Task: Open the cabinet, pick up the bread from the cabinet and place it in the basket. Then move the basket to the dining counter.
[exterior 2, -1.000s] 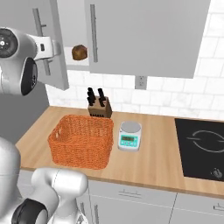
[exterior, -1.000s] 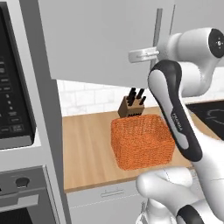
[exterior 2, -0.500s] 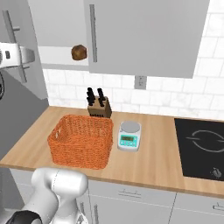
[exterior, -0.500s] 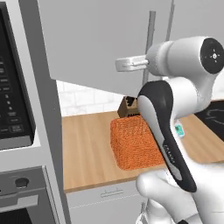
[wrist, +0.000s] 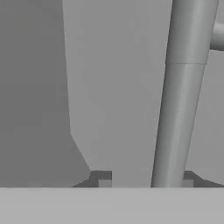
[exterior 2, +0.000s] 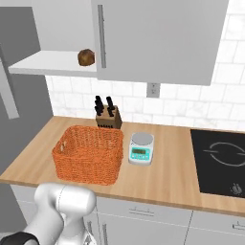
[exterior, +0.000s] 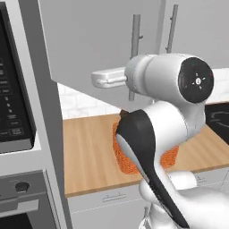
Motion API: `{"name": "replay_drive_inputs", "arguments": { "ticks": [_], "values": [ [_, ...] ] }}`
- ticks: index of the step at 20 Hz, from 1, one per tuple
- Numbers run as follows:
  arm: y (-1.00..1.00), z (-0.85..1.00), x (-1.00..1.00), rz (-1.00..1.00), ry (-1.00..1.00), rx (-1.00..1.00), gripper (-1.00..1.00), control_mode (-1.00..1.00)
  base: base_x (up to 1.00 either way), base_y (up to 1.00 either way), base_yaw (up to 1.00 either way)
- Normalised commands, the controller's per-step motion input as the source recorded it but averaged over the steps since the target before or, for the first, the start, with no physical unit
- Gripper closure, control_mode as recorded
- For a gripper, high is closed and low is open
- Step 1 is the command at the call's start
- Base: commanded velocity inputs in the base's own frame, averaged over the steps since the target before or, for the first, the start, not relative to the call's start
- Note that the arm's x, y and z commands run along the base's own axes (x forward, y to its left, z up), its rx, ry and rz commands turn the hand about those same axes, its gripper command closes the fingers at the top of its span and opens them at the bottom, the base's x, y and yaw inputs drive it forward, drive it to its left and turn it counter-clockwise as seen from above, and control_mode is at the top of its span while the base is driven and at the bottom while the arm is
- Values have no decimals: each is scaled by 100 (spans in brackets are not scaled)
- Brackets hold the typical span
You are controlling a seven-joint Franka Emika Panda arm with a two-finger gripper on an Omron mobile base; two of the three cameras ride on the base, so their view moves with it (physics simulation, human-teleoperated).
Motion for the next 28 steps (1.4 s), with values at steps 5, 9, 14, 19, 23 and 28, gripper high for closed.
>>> {"name": "replay_drive_inputs", "arguments": {
  "ticks": [5, 9, 14, 19, 23, 28],
  "values": [
    [-6, 32, -94, -18, 7, 0, 100, -100, 0, 0, 0],
    [-84, 2, -100, -23, 0, 9, 100, -100, 0, 0, 0],
    [-100, -7, -100, -16, -1, 32, 100, -100, 0, 0, 0],
    [-99, -6, -60, -5, -7, 75, 100, -100, 0, 0, 0],
    [-63, -6, -1, 9, -11, 84, 100, -100, 0, 0, 0],
    [-3, -34, 12, 33, -5, 68, 100, -100, 0, 0, 0]
  ]
}}
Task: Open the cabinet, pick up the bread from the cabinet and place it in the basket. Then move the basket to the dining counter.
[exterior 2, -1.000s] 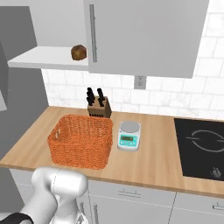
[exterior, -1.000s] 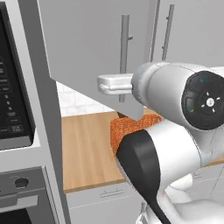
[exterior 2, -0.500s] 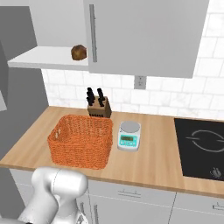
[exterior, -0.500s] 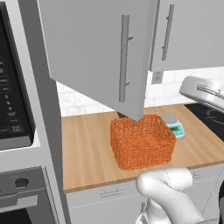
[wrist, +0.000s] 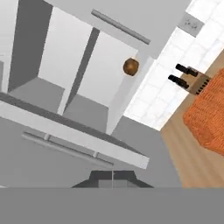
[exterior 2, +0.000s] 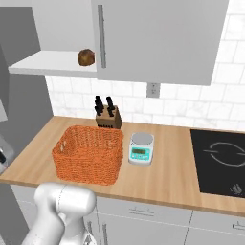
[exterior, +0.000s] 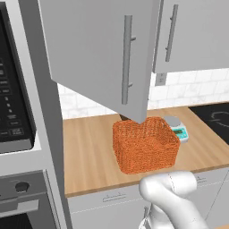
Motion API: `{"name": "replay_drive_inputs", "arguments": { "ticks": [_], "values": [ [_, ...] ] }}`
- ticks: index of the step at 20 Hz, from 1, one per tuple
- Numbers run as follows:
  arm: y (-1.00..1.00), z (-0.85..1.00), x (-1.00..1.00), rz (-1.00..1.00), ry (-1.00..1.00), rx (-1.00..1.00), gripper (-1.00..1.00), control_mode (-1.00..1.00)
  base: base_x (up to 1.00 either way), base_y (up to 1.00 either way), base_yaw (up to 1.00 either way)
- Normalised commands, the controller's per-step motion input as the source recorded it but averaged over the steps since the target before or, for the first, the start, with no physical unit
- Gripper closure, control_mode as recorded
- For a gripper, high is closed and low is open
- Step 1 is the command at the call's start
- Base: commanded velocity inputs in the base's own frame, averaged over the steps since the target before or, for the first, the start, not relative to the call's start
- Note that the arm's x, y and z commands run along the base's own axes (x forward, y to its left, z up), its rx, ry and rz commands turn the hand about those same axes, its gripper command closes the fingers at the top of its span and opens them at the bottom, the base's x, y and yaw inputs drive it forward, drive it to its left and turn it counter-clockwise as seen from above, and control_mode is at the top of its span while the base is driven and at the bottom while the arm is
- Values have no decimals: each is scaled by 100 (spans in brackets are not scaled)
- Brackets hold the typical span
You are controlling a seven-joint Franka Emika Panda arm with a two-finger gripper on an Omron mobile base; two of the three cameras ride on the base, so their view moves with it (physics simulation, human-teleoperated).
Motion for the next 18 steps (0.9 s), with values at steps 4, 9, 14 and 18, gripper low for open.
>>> {"name": "replay_drive_inputs", "arguments": {
  "ticks": [4, 9, 14, 18],
  "values": [
    [15, -37, 42, 35, -10, 62, 100, -100, 0, 0, 0],
    [5, -4, 46, 33, -4, 56, 100, -100, 0, 0, 0],
    [-1, 0, 46, 31, 0, 13, 100, -100, 0, 0, 0],
    [7, -4, 61, 21, 2, 0, 100, -100, 0, 0, 0]
  ]
}}
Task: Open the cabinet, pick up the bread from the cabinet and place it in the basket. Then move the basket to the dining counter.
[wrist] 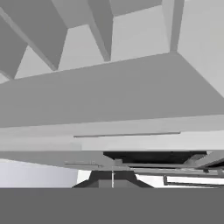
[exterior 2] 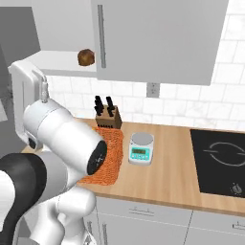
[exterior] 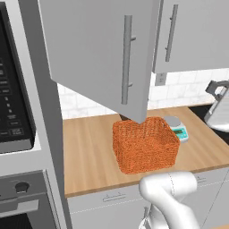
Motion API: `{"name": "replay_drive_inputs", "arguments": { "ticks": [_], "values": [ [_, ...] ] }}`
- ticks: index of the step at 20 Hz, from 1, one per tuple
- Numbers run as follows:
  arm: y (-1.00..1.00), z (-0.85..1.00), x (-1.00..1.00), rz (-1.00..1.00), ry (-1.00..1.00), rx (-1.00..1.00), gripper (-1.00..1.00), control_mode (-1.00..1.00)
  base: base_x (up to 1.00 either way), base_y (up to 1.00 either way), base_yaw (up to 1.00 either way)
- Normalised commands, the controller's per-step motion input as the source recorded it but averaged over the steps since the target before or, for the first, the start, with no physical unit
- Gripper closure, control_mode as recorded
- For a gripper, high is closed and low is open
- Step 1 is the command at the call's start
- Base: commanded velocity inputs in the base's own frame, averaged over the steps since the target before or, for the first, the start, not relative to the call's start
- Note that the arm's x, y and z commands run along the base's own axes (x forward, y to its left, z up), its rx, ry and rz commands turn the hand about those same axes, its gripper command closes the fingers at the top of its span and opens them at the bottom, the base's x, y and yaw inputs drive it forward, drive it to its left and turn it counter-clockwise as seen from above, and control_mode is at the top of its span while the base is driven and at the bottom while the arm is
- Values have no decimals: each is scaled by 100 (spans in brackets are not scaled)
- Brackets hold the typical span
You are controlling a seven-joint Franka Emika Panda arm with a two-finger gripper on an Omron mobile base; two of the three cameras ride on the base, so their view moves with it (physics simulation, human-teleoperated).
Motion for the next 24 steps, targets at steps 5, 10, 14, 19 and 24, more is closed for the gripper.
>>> {"name": "replay_drive_inputs", "arguments": {
  "ticks": [5, 10, 14, 19, 24],
  "values": [
    [2, -19, 56, 17, -2, 0, 100, -100, 0, 0, 0],
    [21, -30, 40, 5, -8, 0, 100, -100, 0, 0, 0],
    [33, -8, 54, 0, 0, 0, 100, -100, 0, 0, 0],
    [35, 0, 46, 11, 4, 3, 100, -100, 0, 0, 0],
    [71, -4, 15, 26, 4, 6, 100, -100, 0, 0, 0]
  ]
}}
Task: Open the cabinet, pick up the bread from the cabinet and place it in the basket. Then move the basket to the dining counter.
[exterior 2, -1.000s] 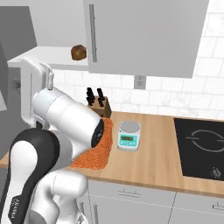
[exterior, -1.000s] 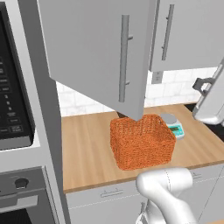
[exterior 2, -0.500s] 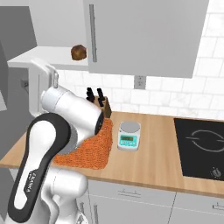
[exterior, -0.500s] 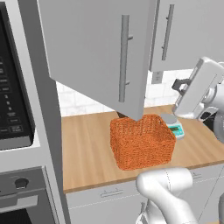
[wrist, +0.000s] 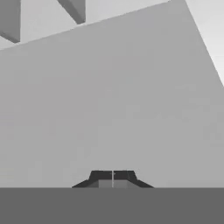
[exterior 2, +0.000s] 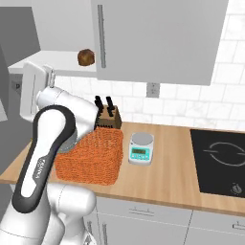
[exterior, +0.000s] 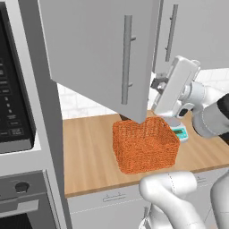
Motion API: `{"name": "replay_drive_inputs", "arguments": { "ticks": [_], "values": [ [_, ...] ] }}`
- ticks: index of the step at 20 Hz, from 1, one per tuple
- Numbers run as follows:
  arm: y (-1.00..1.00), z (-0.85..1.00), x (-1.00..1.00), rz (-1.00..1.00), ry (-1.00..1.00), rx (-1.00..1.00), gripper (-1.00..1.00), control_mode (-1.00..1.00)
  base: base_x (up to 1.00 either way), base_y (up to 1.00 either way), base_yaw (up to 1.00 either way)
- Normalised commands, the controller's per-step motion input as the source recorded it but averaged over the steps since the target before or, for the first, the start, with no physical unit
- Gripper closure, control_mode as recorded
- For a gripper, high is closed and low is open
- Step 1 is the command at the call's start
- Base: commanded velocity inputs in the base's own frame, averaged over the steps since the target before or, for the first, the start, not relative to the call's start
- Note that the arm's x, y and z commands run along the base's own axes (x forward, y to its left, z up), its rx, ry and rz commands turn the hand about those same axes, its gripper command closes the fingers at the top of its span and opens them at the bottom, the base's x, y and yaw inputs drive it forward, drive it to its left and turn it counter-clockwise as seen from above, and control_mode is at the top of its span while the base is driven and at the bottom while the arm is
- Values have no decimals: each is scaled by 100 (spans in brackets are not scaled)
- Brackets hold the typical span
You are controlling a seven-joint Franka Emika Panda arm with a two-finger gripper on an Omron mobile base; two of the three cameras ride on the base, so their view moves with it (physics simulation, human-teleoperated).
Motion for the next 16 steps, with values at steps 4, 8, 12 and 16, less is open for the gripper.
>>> {"name": "replay_drive_inputs", "arguments": {
  "ticks": [4, 8, 12, 16],
  "values": [
    [99, -8, 1, 24, 0, 2, 100, -100, 0, 0, 0],
    [100, -12, 0, 26, 0, 3, 100, -100, 0, 0, 0],
    [100, -1, -12, 25, 0, 2, 100, -100, 0, 0, 0],
    [100, -3, 7, 14, 0, 0, 100, -100, 0, 0, 0]
  ]
}}
